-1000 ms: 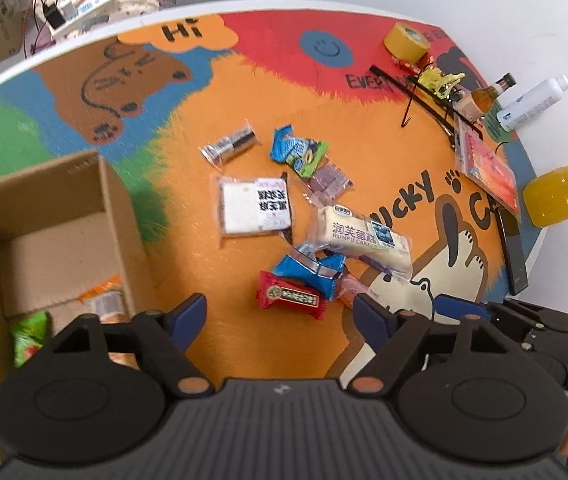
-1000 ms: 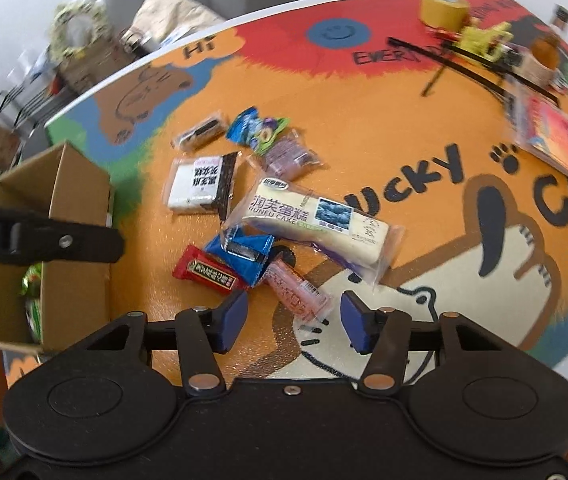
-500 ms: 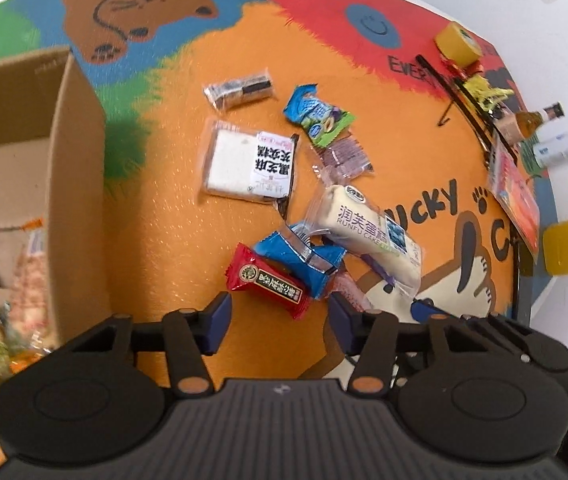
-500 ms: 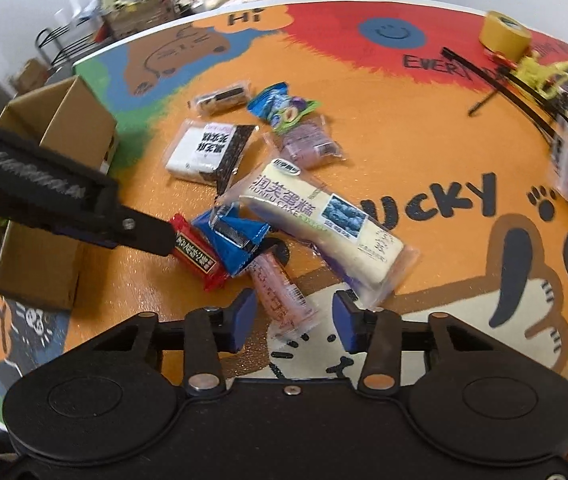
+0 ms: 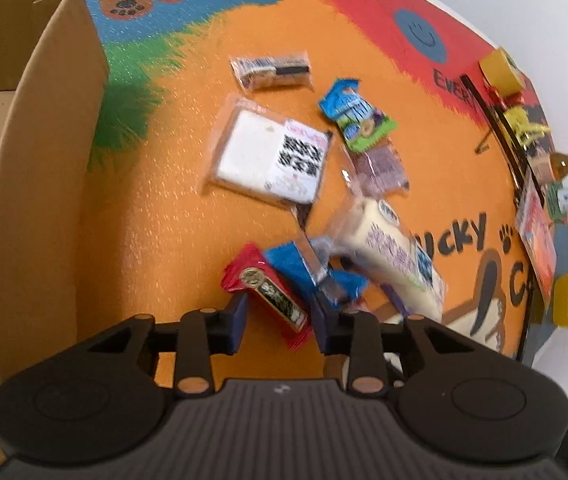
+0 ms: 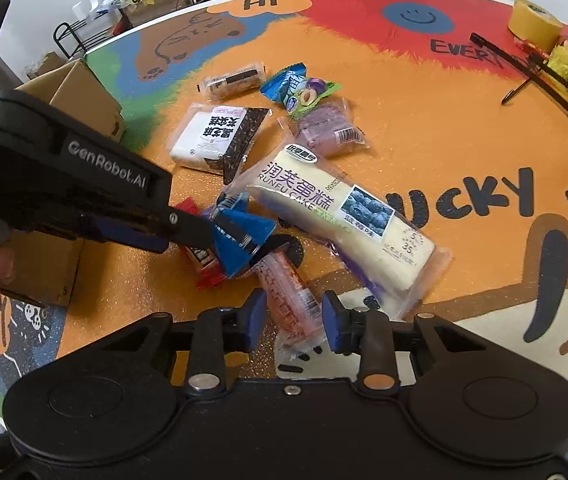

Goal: Organize snacks
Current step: 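Grasp the red candy bar with the left tool while the right tool grasps the pink stick, then carry the red candy bar and pink stick into the box and open both tools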

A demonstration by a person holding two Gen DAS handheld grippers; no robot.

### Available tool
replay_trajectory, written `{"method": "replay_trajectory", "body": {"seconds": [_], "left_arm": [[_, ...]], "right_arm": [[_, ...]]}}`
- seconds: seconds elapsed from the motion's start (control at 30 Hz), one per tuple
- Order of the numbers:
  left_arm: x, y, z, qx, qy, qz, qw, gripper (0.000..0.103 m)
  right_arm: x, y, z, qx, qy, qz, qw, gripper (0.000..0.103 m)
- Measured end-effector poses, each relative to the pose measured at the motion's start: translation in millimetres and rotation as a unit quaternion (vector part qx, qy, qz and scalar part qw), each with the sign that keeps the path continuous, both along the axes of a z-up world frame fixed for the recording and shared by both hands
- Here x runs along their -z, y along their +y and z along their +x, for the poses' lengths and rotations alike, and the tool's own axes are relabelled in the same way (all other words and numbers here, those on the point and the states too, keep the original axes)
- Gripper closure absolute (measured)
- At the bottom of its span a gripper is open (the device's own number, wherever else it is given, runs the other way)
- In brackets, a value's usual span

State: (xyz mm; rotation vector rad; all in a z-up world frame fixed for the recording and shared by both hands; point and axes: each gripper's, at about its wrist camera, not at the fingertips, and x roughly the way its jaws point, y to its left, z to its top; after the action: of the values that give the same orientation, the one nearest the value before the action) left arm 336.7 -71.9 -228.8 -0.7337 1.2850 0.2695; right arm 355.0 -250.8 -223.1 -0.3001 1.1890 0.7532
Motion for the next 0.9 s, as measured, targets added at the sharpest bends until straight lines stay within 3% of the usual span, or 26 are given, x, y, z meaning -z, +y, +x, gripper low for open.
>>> {"method": "replay_trajectory", "body": {"seconds": [0.57,0.63,0.9], "left_arm": [[9,-15,12,0.036,0.019,0.061,0.9973,0.073],[9,-15,12,0.039,0.024,0.070,0.9965,0.084],[-8,-10,3,0.061,0.018,0.072,0.9954,0.085]], "right_arm": [[12,4,1,0.002,0.007,-0.006,1.000,0.070],[12,4,1,0.008,0.007,-0.009,1.000,0.080],[3,-5,5,0.052,0.034,0.017,0.998,0.085]]}}
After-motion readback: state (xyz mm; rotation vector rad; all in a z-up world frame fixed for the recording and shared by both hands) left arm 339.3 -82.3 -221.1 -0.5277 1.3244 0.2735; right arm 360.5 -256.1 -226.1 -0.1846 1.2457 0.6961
